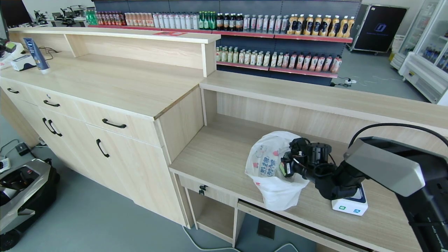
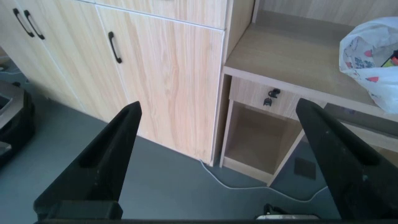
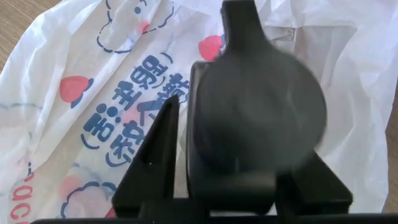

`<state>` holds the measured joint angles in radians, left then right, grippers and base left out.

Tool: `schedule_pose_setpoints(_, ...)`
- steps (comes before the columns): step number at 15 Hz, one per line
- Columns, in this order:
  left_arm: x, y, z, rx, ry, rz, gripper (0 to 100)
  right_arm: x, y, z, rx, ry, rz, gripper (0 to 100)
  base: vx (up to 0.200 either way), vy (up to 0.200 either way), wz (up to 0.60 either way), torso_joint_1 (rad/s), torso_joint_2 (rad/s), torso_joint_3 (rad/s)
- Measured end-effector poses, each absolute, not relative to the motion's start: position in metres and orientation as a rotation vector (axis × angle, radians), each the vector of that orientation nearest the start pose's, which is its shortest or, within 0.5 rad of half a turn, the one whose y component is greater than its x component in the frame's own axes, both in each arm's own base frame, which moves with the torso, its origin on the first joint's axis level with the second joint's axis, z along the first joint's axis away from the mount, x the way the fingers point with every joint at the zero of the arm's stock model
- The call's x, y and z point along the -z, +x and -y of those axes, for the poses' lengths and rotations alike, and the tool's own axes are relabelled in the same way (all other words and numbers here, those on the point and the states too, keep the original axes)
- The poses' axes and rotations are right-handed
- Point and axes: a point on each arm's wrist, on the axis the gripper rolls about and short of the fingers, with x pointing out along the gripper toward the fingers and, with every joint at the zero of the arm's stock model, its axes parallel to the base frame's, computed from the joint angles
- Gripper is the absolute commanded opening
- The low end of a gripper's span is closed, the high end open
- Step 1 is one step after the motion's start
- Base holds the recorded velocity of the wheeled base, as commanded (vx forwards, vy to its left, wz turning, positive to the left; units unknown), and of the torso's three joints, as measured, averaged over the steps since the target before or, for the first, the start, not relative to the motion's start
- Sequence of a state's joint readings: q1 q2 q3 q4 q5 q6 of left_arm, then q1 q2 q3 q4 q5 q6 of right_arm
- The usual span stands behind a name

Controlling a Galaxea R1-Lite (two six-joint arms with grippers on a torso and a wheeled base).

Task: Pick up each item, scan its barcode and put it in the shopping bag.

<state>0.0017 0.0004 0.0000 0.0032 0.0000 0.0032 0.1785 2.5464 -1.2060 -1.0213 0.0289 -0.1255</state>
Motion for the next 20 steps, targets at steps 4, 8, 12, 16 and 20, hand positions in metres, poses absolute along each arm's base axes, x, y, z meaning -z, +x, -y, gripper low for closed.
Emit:
schedule_pose_setpoints(4,-0.075,-0.023,0.0,-0.002,0.003,-0.004,100,0.014,0.453,-0.074,-0.208,-0.132,-0.305,100,0.0,0.0,0.0,0.0,0.0,0.0)
schedule_pose_setpoints(8,-0.075,-0.023,0.0,-0.001,0.003,-0.004,100,-0.037,0.438,-0.069,-0.204,-0.133,-0.294,100,0.0,0.0,0.0,0.0,0.0,0.0)
schedule_pose_setpoints(12,-0.075,-0.023,0.0,-0.002,0.003,-0.003,100,-0.138,0.364,-0.045,-0.174,-0.198,-0.198,100,0.0,0.0,-0.45,0.003,0.0,0.002)
schedule_pose_setpoints(16,-0.075,-0.023,0.0,-0.002,0.003,-0.004,100,-0.172,0.25,0.011,0.005,-0.249,-0.349,100,0.0,0.0,-0.6,0.004,0.0,0.004)
schedule_pose_setpoints(20,-0.075,-0.023,0.0,-0.001,0.003,-0.004,100,-0.181,0.178,0.069,0.423,-0.177,-0.512,100,0.0,0.0,-0.3,0.0,0.0,0.0)
